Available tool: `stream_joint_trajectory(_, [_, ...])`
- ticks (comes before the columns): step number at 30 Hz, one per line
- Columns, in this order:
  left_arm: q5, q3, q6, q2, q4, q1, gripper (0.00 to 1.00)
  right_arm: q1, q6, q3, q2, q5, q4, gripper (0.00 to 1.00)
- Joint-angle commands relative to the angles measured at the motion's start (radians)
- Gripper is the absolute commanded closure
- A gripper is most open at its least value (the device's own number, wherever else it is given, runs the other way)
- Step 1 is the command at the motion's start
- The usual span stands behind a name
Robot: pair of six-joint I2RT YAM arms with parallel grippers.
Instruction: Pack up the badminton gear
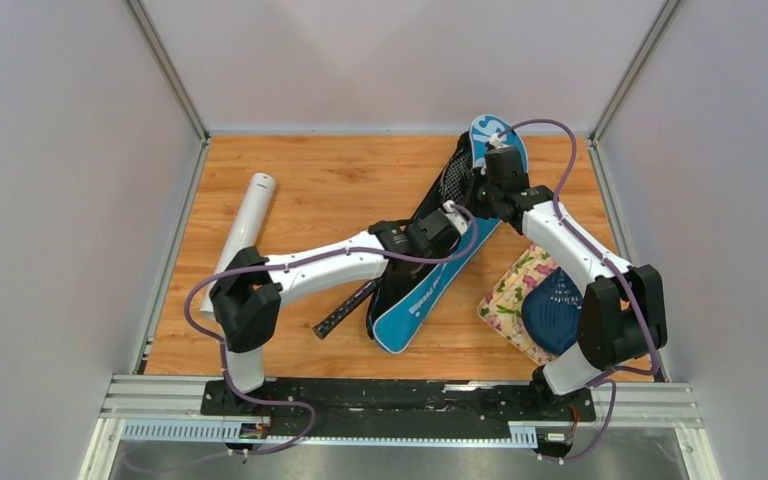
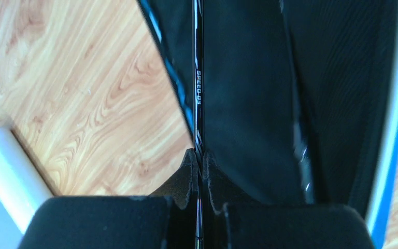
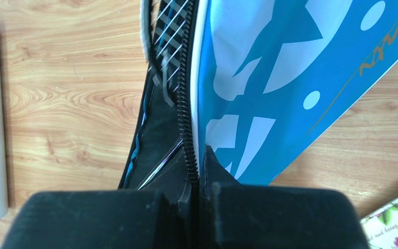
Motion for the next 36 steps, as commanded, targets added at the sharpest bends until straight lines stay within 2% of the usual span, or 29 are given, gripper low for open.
stream_joint_trajectory(1, [-0.002, 0.118, -0.002, 0.052, 0.111, 0.013, 1.0, 0.002, -0.001, 0.026, -0.013, -0.131, 0.121, 1.0])
stream_joint_trajectory(5, [0.098, 0.167, -0.088, 0.078, 0.16, 0.062, 1.0, 0.002, 0.001, -0.006, -0.026, -0.175, 0.157, 1.0])
stream_joint_trajectory(8, [0.272, 0.163, -0.168, 0.072, 0.183, 0.123, 1.0, -0.005, -0.001, -0.028, -0.041, -0.189, 0.18, 1.0])
stream_joint_trajectory(9, [0.377, 0.132, -0.186, 0.06, 0.197, 0.143, 1.0, -0.01, 0.001, -0.034, -0.044, -0.195, 0.193, 1.0])
stream_joint_trajectory(15, [0.676, 0.069, -0.306, 0.061, 0.29, 0.243, 1.0, -0.033, 0.028, -0.081, -0.058, -0.264, 0.257, 1.0])
stream_joint_trajectory(18, [0.691, 0.132, -0.323, 0.113, 0.232, 0.248, 1.0, -0.031, 0.033, -0.094, -0.064, -0.278, 0.282, 1.0])
stream_joint_trajectory(24, [0.707, 0.113, -0.358, 0.123, 0.307, 0.243, 0.98, -0.031, 0.039, -0.095, -0.061, -0.293, 0.289, 1.0])
stream_joint_trajectory(26, [0.702, 0.127, -0.342, 0.13, 0.28, 0.245, 0.9, -0.035, 0.036, -0.097, -0.064, -0.292, 0.289, 1.0])
stream_joint_trajectory(27, [0.695, 0.132, -0.335, 0.123, 0.257, 0.243, 0.8, -0.036, 0.035, -0.097, -0.066, -0.293, 0.288, 1.0])
stream_joint_trajectory(30, [0.656, 0.092, -0.317, 0.062, 0.247, 0.245, 0.61, -0.048, 0.033, -0.101, -0.069, -0.301, 0.288, 1.0])
stream_joint_trajectory(36, [0.676, 0.02, -0.295, -0.078, 0.198, 0.286, 0.42, -0.084, 0.028, -0.135, -0.09, -0.336, 0.305, 1.0])
